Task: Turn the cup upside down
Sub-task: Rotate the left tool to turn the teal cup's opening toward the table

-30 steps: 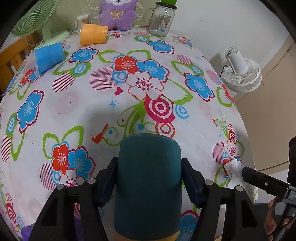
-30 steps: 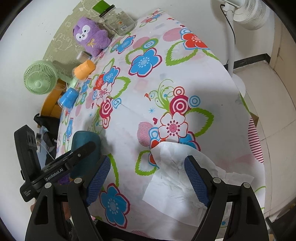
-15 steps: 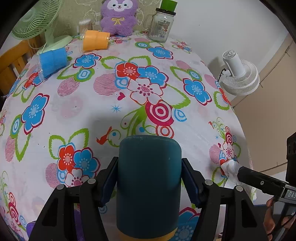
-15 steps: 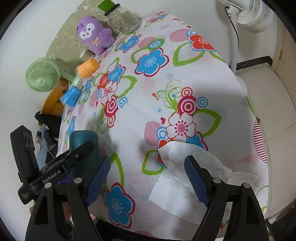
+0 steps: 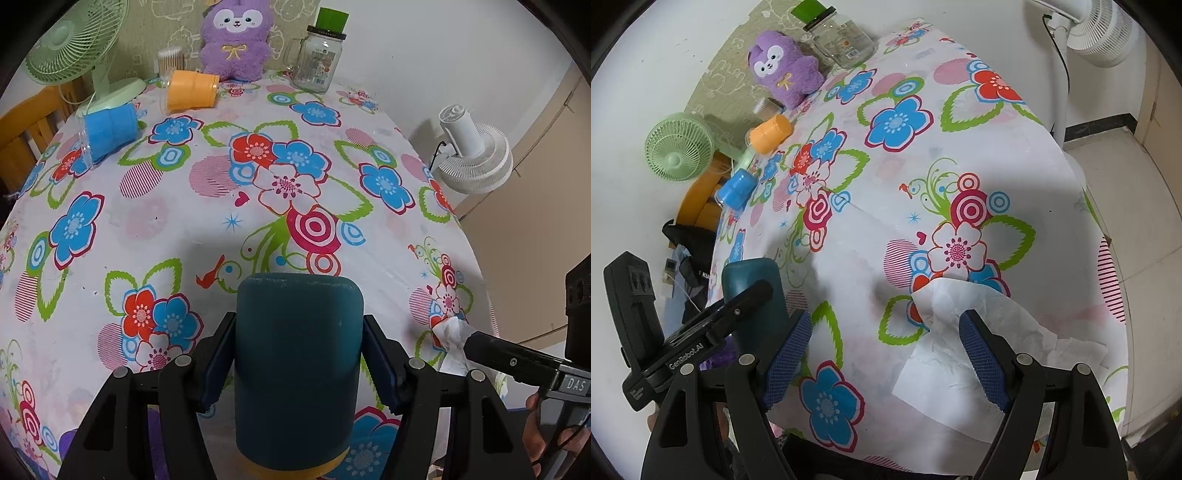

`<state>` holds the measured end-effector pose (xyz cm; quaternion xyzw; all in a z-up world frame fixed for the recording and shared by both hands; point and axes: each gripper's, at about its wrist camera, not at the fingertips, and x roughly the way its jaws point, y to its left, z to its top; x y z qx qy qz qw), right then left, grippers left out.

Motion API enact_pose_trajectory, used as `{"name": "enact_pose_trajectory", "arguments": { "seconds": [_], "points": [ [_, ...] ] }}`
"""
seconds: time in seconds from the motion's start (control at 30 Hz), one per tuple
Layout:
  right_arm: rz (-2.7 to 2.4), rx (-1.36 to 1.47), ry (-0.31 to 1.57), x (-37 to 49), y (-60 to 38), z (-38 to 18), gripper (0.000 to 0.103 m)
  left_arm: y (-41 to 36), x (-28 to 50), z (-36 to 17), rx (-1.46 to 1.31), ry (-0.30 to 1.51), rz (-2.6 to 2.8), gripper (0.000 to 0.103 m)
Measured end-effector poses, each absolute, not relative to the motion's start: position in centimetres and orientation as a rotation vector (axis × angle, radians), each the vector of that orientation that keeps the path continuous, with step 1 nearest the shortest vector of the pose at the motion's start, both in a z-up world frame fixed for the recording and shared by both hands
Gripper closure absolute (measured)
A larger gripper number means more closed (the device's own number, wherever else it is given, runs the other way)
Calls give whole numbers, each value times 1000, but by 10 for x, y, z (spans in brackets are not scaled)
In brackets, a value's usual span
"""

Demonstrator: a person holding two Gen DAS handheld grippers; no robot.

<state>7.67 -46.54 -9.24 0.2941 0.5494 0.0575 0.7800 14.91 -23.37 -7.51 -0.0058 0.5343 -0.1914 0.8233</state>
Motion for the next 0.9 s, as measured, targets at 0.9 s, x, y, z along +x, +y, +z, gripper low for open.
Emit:
{"name": "enact_pose_trajectory", "arguments": {
  "seconds": [0.9],
  "points": [
    [140, 626, 1185, 78, -458, -89, 19, -229, 141, -62, -11, 1096, -409, 36]
  ]
}}
